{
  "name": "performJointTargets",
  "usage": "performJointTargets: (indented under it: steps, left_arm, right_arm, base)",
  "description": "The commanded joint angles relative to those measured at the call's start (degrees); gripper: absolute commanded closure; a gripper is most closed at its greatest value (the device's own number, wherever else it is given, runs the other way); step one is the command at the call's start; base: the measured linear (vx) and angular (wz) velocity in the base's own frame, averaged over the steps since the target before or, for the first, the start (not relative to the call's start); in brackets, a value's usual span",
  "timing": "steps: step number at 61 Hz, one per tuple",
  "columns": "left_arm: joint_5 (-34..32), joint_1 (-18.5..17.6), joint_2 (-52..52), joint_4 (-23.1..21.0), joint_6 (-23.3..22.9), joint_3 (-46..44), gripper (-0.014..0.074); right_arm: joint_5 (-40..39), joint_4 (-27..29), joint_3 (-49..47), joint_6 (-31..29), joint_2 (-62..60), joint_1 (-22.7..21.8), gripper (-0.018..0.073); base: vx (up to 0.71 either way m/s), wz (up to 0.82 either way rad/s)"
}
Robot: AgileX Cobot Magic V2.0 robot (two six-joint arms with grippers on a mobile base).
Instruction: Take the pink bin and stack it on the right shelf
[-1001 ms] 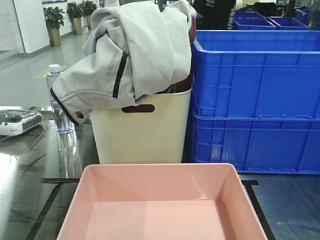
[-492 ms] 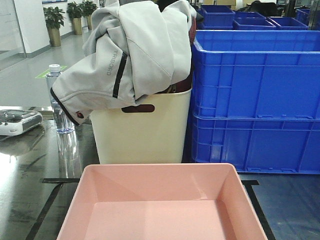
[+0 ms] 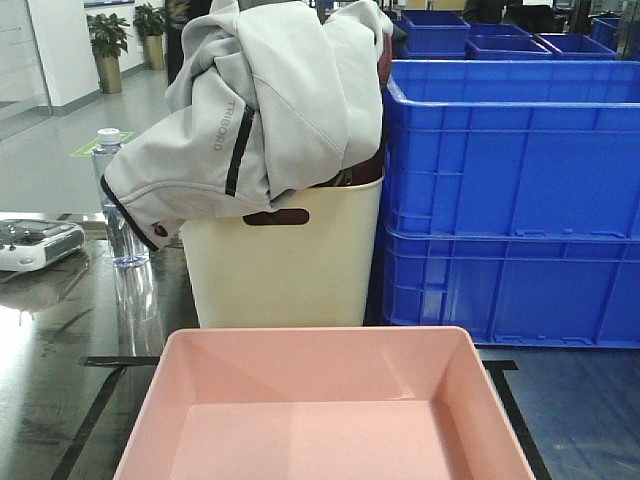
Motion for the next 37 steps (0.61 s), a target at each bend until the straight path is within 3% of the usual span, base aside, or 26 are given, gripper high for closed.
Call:
performJointTargets:
  steps: [1, 18, 37]
  left_arm:
    - [-4.84, -0.03, -1.10, -0.54, -0.17, 0.87, 0.0598]
    - [-4.84, -0.03, -1.10, -0.54, -0.17, 0.87, 0.0598]
    - [-4.77, -0.03, -1.08, -0.54, -0.17, 0.87, 0.0598]
  right_arm:
    - [-14.35, 0.02, 3.95, 0.12, -3.54, -3.32, 0.0568]
    - [-28.44, 3.12, 15.26, 1.53, -10.62, -8.33, 0.0568]
    - [-29.71, 3.17, 15.22, 1.61, -10.51, -7.87, 0.0568]
  base:
    - [0.00, 0.00]
    - [0.00, 0.00]
    - [0.00, 0.00]
